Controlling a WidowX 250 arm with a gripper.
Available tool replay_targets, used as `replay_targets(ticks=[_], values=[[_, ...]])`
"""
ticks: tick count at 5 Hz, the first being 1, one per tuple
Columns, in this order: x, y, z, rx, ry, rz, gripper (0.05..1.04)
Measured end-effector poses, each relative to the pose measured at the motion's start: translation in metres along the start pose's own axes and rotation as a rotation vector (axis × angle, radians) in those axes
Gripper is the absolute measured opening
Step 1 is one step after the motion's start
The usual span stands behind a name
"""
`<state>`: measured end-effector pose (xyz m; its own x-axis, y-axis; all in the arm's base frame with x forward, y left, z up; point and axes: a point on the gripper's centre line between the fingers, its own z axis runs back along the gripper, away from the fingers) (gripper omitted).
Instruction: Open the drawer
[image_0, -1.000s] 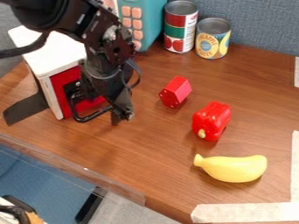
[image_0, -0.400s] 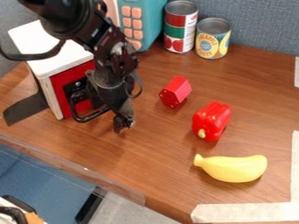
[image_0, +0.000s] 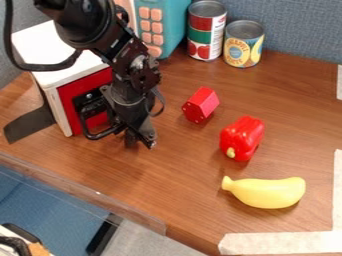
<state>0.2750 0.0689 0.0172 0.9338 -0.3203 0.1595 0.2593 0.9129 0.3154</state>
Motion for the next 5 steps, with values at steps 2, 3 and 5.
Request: replay_targets(ticks=[2,3,5], values=[[-0.004,-0.031,0.016,-0.061,-0.007,-0.034,0.152],[-0.009,-0.044,0.023,-0.095,0.005,-0.030,0.151],[-0.014,-0.067,0.034,-0.135,0.015,-0.048,0.151]])
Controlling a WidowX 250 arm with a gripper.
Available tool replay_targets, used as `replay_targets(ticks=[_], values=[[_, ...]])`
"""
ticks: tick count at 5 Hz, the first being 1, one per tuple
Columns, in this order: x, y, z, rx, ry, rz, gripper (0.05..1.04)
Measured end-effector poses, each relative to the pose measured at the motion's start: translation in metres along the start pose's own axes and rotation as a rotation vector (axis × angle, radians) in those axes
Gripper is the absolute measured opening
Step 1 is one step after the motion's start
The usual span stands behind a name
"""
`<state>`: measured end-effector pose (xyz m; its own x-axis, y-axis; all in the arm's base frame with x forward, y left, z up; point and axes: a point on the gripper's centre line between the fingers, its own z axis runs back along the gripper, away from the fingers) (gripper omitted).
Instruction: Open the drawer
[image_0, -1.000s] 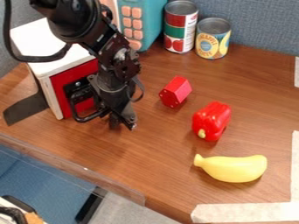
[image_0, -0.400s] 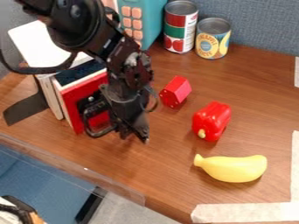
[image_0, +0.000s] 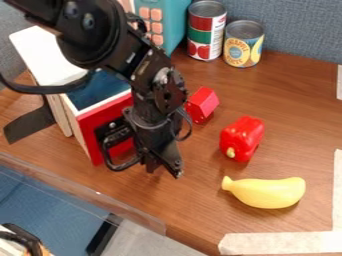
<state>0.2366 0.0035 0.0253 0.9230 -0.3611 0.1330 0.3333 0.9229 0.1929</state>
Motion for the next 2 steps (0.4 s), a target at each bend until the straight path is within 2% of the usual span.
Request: replay_targets(ticks=[2], values=[[-0.0017,-0.0189,0.0069,-0.026,-0.002,-0.010,0.151]])
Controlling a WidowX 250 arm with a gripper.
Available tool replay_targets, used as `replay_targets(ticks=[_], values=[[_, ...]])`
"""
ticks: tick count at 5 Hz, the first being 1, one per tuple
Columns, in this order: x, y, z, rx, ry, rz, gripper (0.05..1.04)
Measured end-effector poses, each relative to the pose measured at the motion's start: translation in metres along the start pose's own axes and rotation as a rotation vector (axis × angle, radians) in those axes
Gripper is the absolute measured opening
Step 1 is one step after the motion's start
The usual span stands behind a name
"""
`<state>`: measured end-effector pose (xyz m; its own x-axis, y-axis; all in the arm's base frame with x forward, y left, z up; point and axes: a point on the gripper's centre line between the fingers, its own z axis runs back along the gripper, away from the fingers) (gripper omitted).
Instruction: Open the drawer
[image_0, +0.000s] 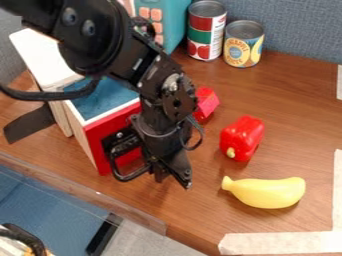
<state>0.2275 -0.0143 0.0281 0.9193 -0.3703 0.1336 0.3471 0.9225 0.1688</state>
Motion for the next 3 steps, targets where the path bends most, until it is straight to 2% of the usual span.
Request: replay_targets(ticks=[2,3], values=[[0.0001,-0.0111,0.0050,-0.020,0.007,0.005,0.150],[0.0011,-0.0131,0.0051,-0.027,0.002,0.011,0.181]])
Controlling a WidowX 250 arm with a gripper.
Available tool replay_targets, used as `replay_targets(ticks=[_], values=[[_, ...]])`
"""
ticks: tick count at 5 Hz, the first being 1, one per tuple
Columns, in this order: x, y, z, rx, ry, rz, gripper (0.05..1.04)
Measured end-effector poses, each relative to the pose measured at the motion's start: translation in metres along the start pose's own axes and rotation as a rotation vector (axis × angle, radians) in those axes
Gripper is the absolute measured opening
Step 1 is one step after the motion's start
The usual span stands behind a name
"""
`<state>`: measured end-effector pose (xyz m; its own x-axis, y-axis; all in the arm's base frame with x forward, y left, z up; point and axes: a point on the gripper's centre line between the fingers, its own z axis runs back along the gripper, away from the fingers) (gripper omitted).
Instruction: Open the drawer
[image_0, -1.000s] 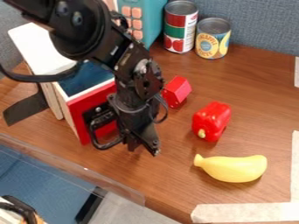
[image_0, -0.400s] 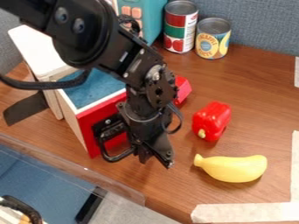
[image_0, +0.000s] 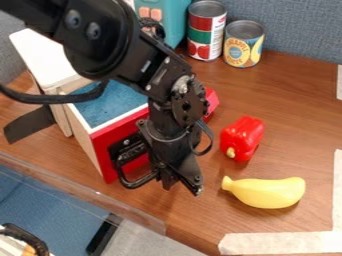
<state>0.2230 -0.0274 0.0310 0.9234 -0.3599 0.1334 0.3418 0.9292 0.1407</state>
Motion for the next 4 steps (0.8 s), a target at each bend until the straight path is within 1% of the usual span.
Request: replay_targets(ticks=[1,2,3,4], values=[[0.001,0.002,0.006,0.006,-0.015,0.019,0.437],[0.003,0.007,0.016,0.025,-0.049,0.024,0.737],[0.001,0.009,0.027,0.018,-0.063,0.028,0.990],[-0.005,0.011,0.043,0.003,-0.074,0.019,1.005]])
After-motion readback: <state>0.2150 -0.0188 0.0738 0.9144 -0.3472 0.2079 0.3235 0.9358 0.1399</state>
